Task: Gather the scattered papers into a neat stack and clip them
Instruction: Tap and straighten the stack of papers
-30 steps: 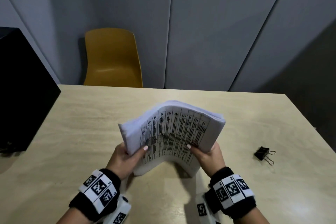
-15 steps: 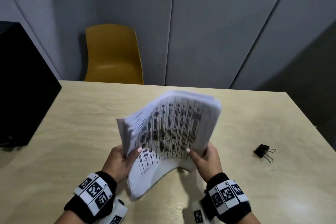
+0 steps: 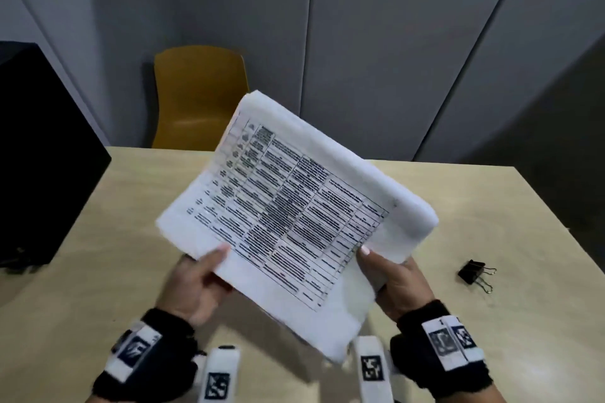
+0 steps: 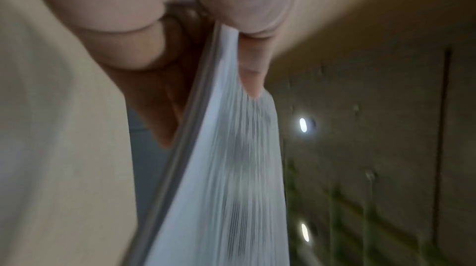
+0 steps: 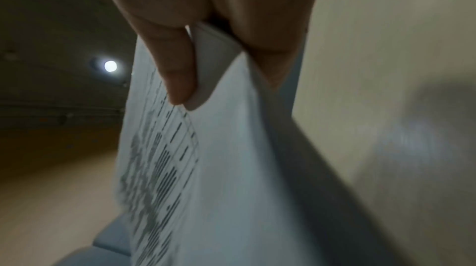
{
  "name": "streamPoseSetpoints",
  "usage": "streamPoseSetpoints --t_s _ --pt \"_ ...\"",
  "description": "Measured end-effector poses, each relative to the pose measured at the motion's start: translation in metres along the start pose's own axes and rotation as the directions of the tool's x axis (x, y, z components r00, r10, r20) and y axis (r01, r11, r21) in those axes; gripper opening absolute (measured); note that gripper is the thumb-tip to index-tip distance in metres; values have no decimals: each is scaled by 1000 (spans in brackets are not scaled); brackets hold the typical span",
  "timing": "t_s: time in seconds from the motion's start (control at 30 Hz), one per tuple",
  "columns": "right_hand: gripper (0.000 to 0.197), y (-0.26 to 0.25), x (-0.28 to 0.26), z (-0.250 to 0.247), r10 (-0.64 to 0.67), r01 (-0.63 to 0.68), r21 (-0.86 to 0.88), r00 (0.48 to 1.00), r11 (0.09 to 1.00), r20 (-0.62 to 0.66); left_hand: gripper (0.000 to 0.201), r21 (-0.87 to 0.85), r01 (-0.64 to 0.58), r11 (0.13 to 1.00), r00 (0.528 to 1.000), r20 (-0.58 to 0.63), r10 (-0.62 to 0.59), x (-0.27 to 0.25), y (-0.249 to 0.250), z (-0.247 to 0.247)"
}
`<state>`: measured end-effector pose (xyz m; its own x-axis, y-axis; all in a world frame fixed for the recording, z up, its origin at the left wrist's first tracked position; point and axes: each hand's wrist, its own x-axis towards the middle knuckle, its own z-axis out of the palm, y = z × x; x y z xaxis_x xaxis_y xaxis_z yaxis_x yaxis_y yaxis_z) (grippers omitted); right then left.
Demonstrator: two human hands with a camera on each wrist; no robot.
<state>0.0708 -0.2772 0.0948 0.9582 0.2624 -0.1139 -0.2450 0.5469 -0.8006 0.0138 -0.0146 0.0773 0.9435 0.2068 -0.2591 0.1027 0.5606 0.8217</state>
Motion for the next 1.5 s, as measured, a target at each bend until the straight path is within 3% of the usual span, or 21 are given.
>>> streamPoseSetpoints --t_s 0.07,0.13,0.17,0.2,0.27,0.3,0.37,0.43,0.5,0.6,0.77,0.83,0.93,1.13,1.2,1.3,1.4,1.5 --pt "25 -9 0 -15 -33 34 -83 999 996 17 67 -87 -25 996 1000 10 26 2 21 -18" --pt "59 -12 2 -27 -32 40 -207 999 978 40 81 48 -15 999 996 93 10 -1 36 -23" --pt "62 -11 3 -31 -31 40 -266 999 963 40 84 157 -12 987 993 122 -7 -1 38 -25" --pt "54 -10 3 -31 -37 51 -324 998 945 49 85 298 -23 954 994 113 -11 -1 36 -24" --pt "17 -4 3 -25 -64 80 -408 997 910 52 93 583 -28 812 1000 17 23 3 28 -24" --pt "16 0 3 -21 -102 103 -450 994 887 26 93 655 -21 755 998 -26 50 4 24 -22" --pt "29 6 4 -17 -149 125 -475 989 871 -13 78 636 -39 771 992 -69 108 6 16 -18" --pt "28 7 5 -14 -192 145 -484 980 863 -49 47 595 -82 799 987 -61 146 5 13 -11" --pt "26 10 7 -18 -211 153 -516 976 842 -54 23 639 -143 756 981 -11 195 2 15 -5" --pt "34 12 8 -23 -234 164 -563 971 810 -53 27 635 -168 754 976 0 218 3 13 -9" --pt "46 16 10 -21 -243 155 -601 968 784 -67 14 584 -193 788 958 -59 279 0 3 2" --pt "52 15 9 -17 -268 173 -594 960 785 -75 17 554 -247 795 942 -54 330 1 4 10" --pt "34 13 9 -15 -306 202 -549 946 811 -104 21 570 -288 769 928 -32 371 1 8 11" --pt "35 20 9 -14 -300 178 -625 949 760 -94 21 545 -187 817 961 -73 268 4 1 -2" --pt "34 19 9 -12 -287 164 -625 953 763 -100 20 555 -200 808 955 -74 287 8 0 0" --pt "17 18 8 -10 -294 173 -598 950 782 -110 23 564 -231 793 947 -57 317 9 3 3" --pt "65 13 0 -6 -348 230 -605 934 762 -82 22 542 -300 785 926 -30 375 0 11 9" --pt "57 3 -3 10 -470 323 -592 876 738 -107 59 486 -342 805 886 -118 448 -6 24 16"
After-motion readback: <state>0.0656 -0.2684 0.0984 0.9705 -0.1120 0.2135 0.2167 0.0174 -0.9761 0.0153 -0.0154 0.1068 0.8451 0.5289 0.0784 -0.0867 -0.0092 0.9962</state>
